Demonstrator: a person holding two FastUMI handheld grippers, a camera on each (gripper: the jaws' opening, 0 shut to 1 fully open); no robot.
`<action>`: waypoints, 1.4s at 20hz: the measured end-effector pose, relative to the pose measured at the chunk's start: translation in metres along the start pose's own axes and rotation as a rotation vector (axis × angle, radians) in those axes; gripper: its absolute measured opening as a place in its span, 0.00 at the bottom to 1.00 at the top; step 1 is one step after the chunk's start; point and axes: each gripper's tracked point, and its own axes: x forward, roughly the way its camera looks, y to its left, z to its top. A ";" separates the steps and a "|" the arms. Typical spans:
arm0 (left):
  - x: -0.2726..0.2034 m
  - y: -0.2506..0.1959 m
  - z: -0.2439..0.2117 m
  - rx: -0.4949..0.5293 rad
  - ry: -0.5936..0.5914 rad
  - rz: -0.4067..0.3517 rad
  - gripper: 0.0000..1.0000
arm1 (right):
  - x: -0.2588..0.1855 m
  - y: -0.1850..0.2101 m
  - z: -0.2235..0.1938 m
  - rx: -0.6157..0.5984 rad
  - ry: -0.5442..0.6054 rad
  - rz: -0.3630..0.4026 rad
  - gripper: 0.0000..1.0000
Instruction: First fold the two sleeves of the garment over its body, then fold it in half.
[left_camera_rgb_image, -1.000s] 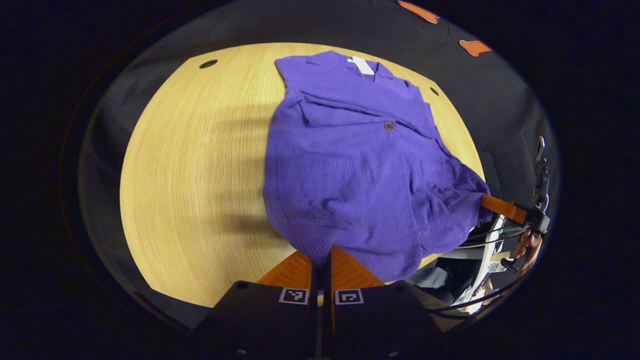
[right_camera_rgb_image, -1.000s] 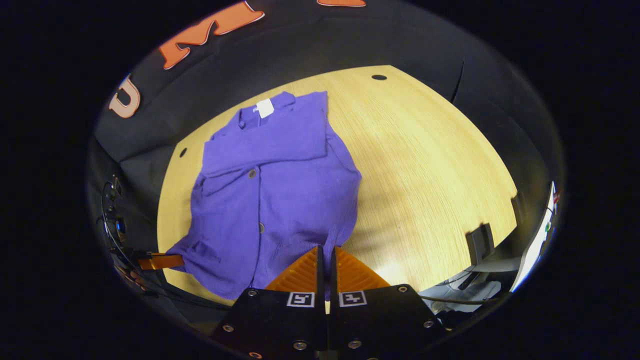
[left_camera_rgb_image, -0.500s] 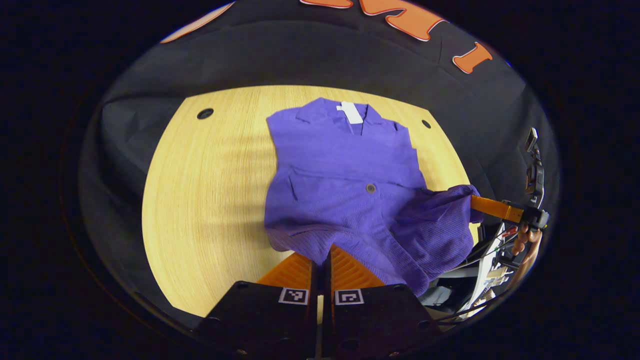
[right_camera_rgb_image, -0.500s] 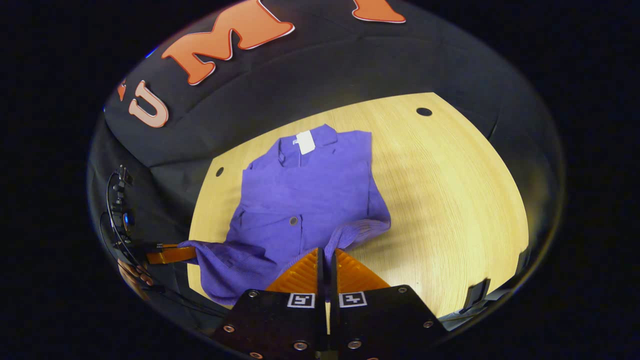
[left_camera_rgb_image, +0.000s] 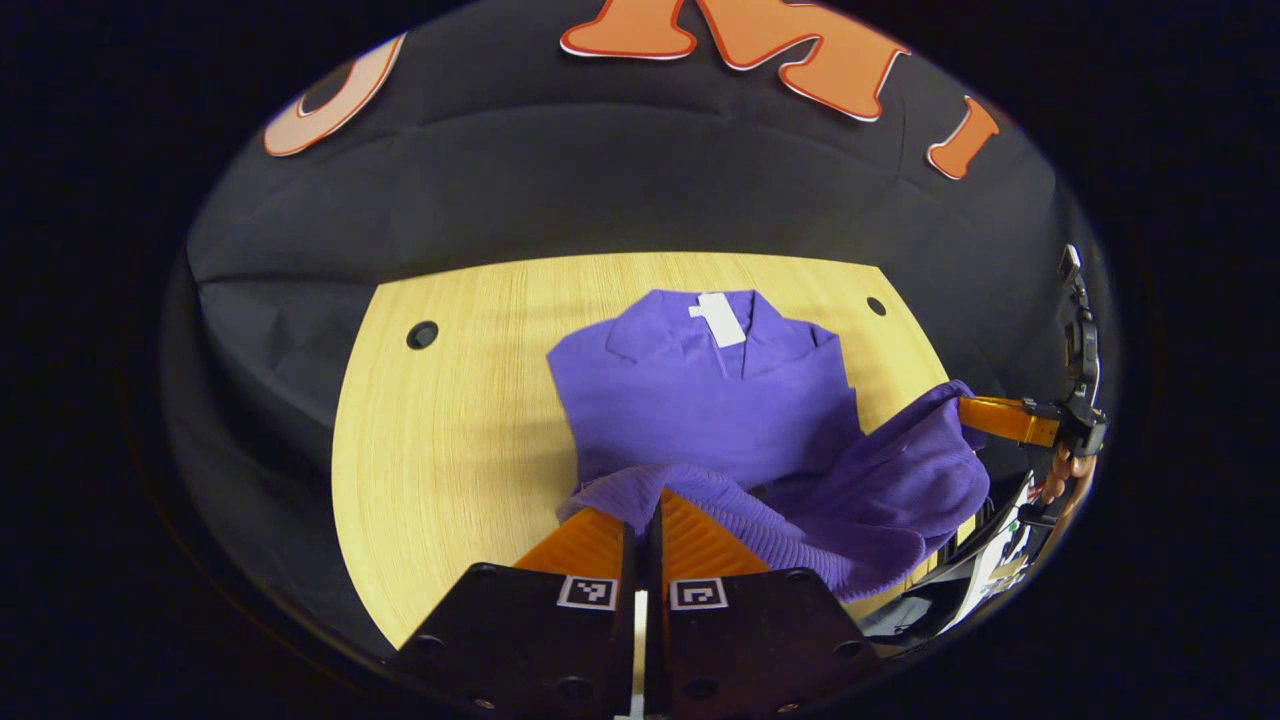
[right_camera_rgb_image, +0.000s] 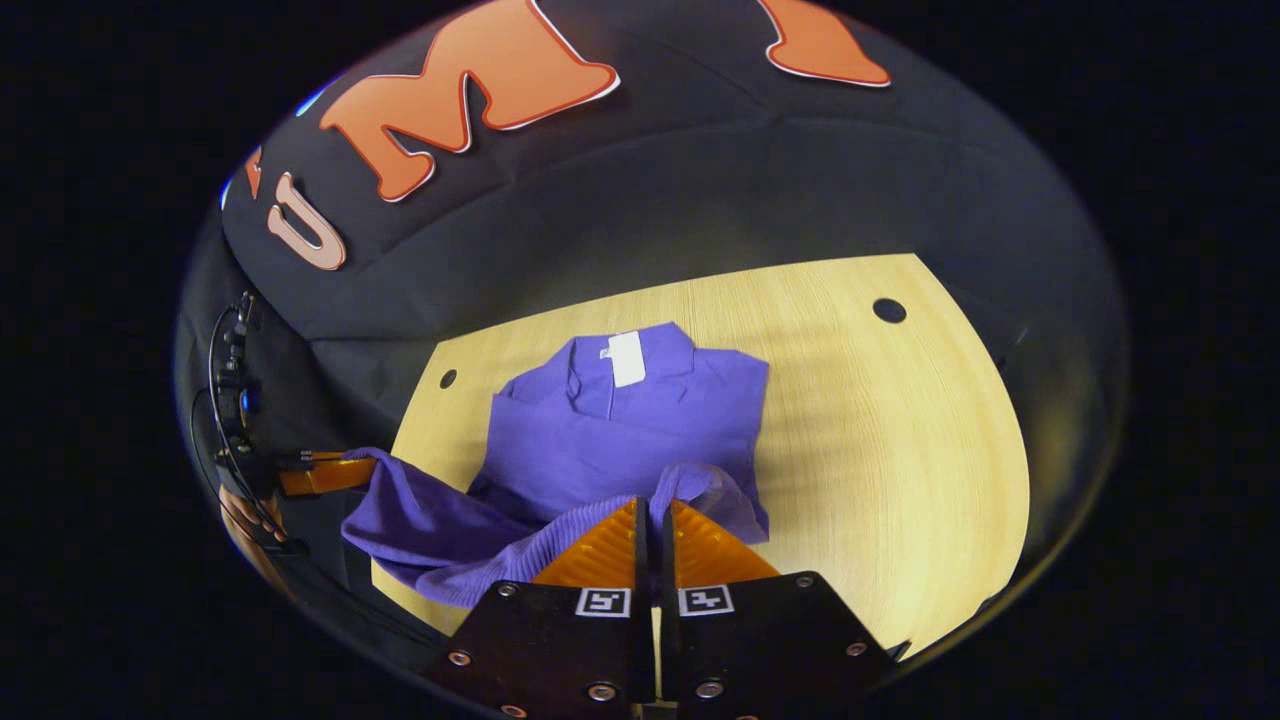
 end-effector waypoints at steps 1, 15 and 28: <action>0.008 0.001 0.009 -0.002 0.002 0.010 0.05 | 0.006 0.001 0.008 -0.005 -0.003 0.008 0.03; 0.124 0.045 0.141 0.068 -0.102 0.206 0.06 | 0.141 -0.053 0.115 0.080 -0.009 -0.050 0.03; 0.078 0.072 0.187 0.017 -0.446 0.374 0.95 | 0.116 -0.081 0.164 0.201 -0.232 -0.089 0.50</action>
